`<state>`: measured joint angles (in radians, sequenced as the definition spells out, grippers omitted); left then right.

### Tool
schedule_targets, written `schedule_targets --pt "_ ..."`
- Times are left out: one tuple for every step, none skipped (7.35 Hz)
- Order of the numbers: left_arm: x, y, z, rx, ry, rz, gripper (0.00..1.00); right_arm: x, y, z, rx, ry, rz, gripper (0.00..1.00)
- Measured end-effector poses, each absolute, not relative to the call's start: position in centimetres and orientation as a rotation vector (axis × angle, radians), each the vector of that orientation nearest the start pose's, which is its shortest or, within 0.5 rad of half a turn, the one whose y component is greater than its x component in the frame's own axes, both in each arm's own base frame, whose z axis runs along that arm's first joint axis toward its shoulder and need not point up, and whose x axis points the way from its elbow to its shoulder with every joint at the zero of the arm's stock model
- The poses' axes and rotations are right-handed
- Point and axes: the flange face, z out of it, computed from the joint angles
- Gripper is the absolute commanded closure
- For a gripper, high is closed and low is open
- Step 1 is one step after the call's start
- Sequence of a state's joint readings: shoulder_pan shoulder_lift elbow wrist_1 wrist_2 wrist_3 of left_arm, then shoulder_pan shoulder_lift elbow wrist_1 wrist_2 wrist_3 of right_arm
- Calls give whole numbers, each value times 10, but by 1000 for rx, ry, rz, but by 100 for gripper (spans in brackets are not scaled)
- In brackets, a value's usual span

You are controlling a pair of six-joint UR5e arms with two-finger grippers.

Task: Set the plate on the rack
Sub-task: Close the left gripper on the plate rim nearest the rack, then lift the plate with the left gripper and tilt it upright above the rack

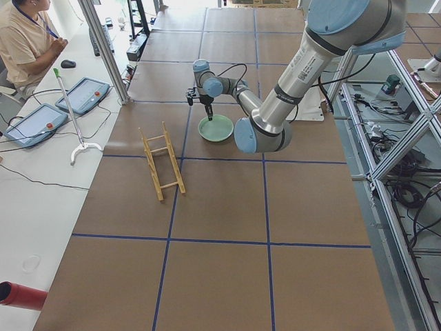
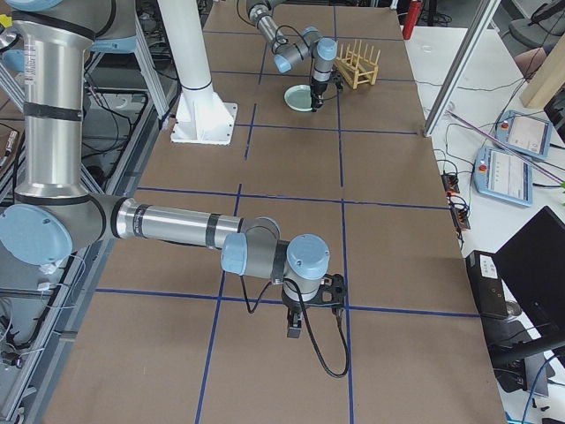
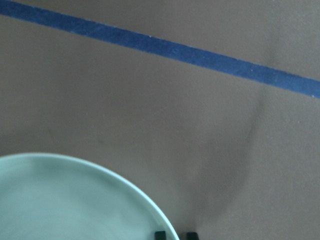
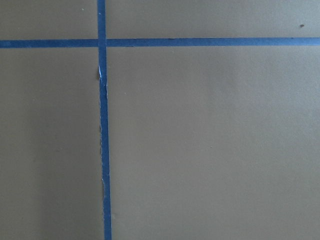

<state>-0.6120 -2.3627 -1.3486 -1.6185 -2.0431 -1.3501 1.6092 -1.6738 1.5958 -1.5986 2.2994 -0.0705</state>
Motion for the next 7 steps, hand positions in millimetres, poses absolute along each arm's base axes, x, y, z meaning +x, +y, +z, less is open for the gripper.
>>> schedule_targets --pt "572 -511 257 -169 753 -232 100 84 -436 700 -61 -732 8 0" --pt "563 -511 242 -157 781 -241 100 84 -436 700 -61 -732 8 0" --pt "542 -515 217 -133 829 -263 100 84 -436 700 -61 -732 8 0" --pt "507 -522 187 -92 894 -293 100 84 -436 700 -61 -732 8 0" --pt "460 -532 156 -39 965 -329 100 84 -436 700 -61 -732 8 0" --pt "410 -545 132 17 1026 -370 100 84 -436 700 -61 -732 8 0" --pt "360 -562 116 69 1087 -403 100 84 -436 700 -61 -732 8 0"
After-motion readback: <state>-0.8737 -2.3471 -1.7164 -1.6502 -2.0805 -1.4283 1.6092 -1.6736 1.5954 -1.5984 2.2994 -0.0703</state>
